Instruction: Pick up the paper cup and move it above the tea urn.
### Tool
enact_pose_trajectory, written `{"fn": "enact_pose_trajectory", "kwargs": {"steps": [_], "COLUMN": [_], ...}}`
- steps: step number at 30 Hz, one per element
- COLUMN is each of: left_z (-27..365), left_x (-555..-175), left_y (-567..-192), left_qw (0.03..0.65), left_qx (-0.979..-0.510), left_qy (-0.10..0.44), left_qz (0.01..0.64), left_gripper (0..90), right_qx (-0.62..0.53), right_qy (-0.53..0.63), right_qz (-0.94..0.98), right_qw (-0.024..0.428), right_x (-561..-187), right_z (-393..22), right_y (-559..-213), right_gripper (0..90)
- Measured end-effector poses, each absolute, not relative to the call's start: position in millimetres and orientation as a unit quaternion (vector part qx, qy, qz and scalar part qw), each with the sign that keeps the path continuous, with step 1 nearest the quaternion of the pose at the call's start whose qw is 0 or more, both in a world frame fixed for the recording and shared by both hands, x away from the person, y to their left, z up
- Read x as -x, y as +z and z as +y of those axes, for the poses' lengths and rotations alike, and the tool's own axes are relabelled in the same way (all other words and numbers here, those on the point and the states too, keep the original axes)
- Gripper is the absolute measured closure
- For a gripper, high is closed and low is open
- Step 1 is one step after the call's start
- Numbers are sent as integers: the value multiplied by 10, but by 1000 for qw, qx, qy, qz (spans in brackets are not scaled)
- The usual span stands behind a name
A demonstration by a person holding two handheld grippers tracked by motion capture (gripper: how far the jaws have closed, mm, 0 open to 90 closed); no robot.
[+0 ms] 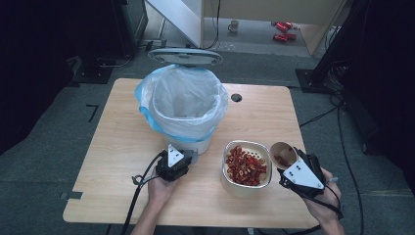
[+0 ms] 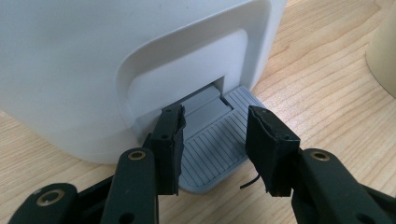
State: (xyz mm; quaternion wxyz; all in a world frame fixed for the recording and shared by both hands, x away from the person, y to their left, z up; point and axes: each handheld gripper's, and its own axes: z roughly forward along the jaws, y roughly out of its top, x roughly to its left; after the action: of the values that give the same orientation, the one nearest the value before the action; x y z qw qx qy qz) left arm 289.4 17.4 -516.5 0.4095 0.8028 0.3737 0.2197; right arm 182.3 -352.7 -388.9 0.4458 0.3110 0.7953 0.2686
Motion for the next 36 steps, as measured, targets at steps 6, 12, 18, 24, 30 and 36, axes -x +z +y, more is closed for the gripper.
{"fn": "enact_pose_trajectory", "kwargs": {"steps": [6,12,18,24,30,36], "left_z": [173,174,171,172,172,171], "left_x": [-2893,-2893,-2892,-2892,-2892,-2893], "left_y": [-5166,-5166,-5166,-5166,-5166,-5167], "left_qw": [409,409,409,409,409,411], "left_qx": [-803,-803,-803,-803,-803,-801], "left_qy": [220,220,221,221,220,220], "left_qz": [374,374,373,373,374,375], "left_gripper": [573,573,573,573,573,572], "right_qx": [-354,-393,-408,-411,-403,-396], "right_qy": [341,413,443,475,486,502], "right_qz": [774,747,736,721,719,718], "right_qw": [400,342,309,292,292,276], "right_x": [-1813,-1812,-1829,-1874,-1921,-2014], "right_z": [-3626,-3736,-3779,-3749,-3633,-3547], "right_y": [-3917,-3935,-3939,-3905,-3838,-3713], "right_gripper": [341,338,335,329,328,328]}}
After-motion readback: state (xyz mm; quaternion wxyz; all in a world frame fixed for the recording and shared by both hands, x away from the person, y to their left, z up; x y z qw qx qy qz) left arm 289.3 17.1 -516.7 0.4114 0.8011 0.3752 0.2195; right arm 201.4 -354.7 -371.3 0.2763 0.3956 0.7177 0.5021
